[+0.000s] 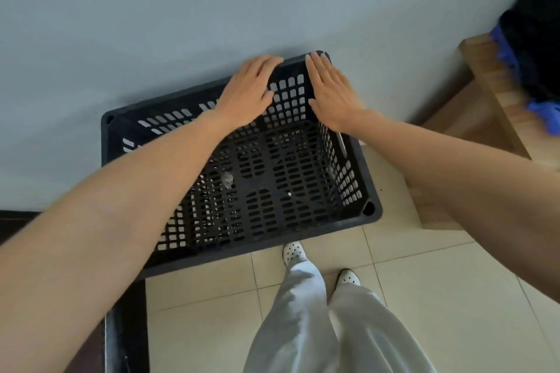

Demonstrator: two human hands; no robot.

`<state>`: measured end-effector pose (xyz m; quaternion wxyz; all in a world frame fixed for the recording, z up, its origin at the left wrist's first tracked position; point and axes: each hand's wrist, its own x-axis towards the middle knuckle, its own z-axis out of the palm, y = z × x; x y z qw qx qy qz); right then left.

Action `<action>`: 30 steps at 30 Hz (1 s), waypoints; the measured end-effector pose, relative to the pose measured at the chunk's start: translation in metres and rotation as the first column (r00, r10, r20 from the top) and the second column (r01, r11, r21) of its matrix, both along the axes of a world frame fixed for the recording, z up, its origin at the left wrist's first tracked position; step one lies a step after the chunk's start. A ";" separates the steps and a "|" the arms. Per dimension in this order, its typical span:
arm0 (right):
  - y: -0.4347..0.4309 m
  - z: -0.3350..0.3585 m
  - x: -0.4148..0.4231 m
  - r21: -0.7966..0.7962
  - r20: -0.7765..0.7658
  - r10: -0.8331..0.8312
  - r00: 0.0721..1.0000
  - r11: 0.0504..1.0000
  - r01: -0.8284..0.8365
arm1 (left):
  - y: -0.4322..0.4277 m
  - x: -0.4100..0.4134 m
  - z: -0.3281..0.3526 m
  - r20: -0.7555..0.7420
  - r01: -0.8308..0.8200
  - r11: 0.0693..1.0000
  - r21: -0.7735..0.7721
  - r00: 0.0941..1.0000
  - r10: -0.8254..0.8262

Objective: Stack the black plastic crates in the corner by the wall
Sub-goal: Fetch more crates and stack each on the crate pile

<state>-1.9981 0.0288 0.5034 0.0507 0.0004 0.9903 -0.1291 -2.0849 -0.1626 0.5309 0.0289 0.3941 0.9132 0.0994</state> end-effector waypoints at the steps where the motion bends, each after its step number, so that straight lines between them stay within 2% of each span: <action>1: 0.001 -0.003 -0.006 0.016 0.009 -0.001 1.000 1.000 0.001 | -0.001 -0.013 -0.002 0.012 0.050 0.998 -0.043 0.999 -0.050; 6: 0.002 -0.017 -0.011 0.151 -0.008 0.006 1.000 0.989 -0.005 | -0.012 -0.038 -0.031 0.079 0.257 0.943 -0.209 0.966 -0.246; 11: 0.001 -0.013 -0.012 0.155 0.008 0.005 1.000 0.988 -0.007 | -0.014 -0.038 -0.034 0.114 0.259 0.939 -0.228 0.964 -0.238; 18: -0.005 -0.002 -0.014 0.082 0.068 -0.025 0.997 0.996 0.020 | -0.014 -0.046 -0.008 0.316 0.283 0.929 -0.237 0.927 -0.202; 20: -0.019 0.004 -0.019 0.025 0.020 -0.072 0.997 0.997 0.071 | -0.030 -0.038 -0.001 0.308 0.168 0.975 -0.146 0.944 -0.116; 22: -0.044 0.010 -0.028 0.017 -0.037 0.022 0.999 1.000 -0.021 | -0.065 -0.021 -0.002 0.249 0.013 0.999 -0.038 0.969 -0.003; 23: -0.059 0.013 -0.034 0.023 -0.053 0.100 0.994 0.995 -0.099 | -0.085 -0.012 -0.004 0.206 -0.014 1.000 -0.014 0.978 0.016; 26: -0.113 0.025 -0.059 0.020 -0.076 0.330 0.941 0.944 -0.330 | -0.160 0.002 -0.009 0.067 -0.119 0.992 -0.037 0.990 0.121; 30: -0.192 0.029 -0.091 0.010 0.005 0.525 0.851 0.851 -0.525 | -0.253 0.021 -0.003 -0.008 -0.424 0.901 -0.090 0.905 0.425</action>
